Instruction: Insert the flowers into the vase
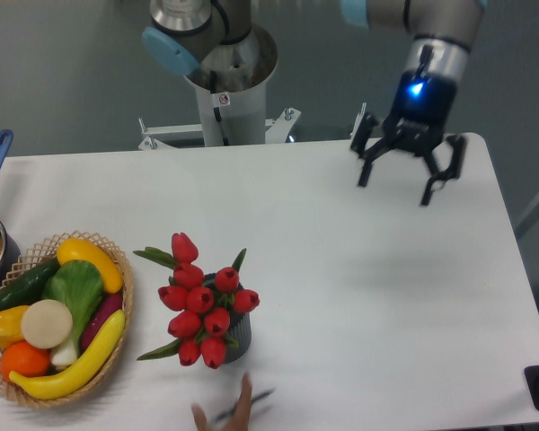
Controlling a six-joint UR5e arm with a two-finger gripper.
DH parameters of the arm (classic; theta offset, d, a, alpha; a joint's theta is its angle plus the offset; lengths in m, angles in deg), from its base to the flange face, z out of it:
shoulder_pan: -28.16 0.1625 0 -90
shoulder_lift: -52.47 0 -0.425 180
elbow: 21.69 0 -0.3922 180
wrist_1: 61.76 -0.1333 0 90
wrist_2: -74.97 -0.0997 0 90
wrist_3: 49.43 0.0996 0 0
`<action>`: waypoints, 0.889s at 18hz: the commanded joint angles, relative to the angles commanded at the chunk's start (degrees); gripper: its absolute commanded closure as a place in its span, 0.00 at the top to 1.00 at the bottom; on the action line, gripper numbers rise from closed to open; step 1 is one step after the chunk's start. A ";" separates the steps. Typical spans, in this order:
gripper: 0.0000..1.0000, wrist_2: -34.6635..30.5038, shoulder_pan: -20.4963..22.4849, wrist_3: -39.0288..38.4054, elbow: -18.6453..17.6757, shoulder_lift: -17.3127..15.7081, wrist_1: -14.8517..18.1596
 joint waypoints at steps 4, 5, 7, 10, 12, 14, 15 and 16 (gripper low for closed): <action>1.00 -7.57 0.17 9.38 2.38 -1.23 6.76; 1.00 -8.89 0.61 11.76 2.99 -1.32 8.61; 1.00 -11.09 1.14 15.54 4.31 -1.58 12.21; 1.00 -15.92 1.67 22.04 5.72 -1.76 16.17; 1.00 -20.30 2.11 27.31 7.29 -1.94 19.50; 1.00 -25.40 2.11 31.10 8.97 -1.94 22.76; 1.00 -28.03 2.11 32.94 9.32 -1.94 23.73; 1.00 -30.15 2.02 34.53 9.59 -2.02 24.18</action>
